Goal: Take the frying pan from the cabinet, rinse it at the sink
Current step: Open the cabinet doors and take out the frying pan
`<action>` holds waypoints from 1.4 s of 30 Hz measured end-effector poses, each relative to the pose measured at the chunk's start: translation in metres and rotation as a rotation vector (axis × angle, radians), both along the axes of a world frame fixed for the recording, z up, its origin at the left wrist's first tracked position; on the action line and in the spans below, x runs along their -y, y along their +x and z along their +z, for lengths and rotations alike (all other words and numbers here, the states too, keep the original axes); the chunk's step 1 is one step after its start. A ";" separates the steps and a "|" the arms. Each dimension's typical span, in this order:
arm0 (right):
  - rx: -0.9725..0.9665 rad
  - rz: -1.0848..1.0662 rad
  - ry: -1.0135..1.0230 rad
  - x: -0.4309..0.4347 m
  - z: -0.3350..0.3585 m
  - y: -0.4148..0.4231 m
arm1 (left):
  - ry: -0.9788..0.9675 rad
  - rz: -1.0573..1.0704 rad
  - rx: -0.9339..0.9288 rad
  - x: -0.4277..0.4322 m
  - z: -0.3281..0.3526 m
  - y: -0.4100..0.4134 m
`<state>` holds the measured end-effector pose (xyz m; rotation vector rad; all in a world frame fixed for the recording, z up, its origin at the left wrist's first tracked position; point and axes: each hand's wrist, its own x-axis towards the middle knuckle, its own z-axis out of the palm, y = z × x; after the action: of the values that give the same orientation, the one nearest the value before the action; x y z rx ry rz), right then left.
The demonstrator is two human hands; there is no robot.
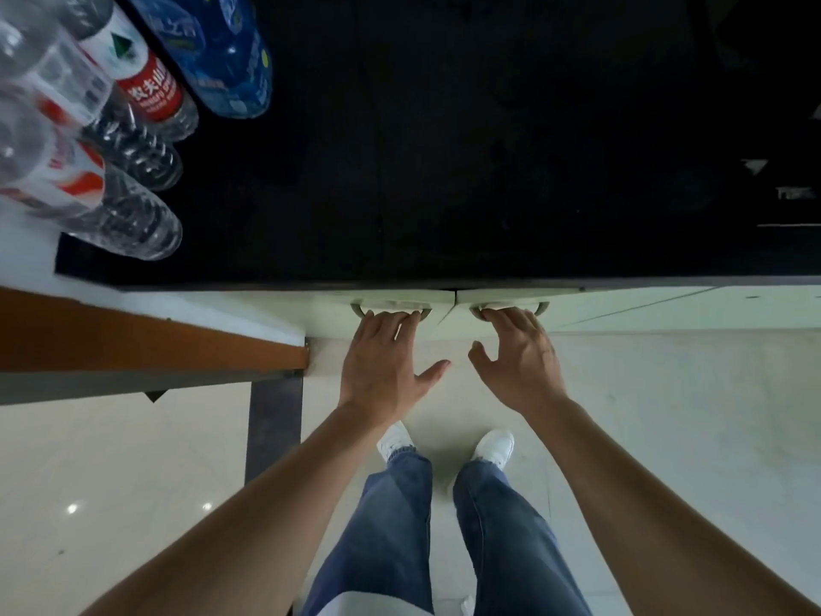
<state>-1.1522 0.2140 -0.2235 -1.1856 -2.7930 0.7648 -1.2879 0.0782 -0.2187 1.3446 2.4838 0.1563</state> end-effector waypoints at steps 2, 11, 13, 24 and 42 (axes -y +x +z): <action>-0.034 -0.007 -0.004 0.006 -0.001 0.011 | 0.017 0.000 0.000 0.010 -0.002 0.007; -0.064 0.010 -0.026 0.026 0.002 0.064 | 0.065 0.012 0.014 0.070 -0.007 0.049; -0.039 0.024 -0.045 0.029 0.003 0.078 | 0.048 0.030 0.028 0.081 -0.006 0.060; 0.064 0.084 -0.003 0.057 0.008 0.202 | 0.016 0.122 0.032 0.168 -0.001 0.098; 0.292 -0.208 0.186 0.062 0.037 0.231 | 0.108 0.314 -0.050 0.185 0.023 0.110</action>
<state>-0.9212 0.1519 -0.1861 -1.6317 -2.8120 0.3322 -1.1780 -0.1063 -0.1958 0.9979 2.7505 0.3339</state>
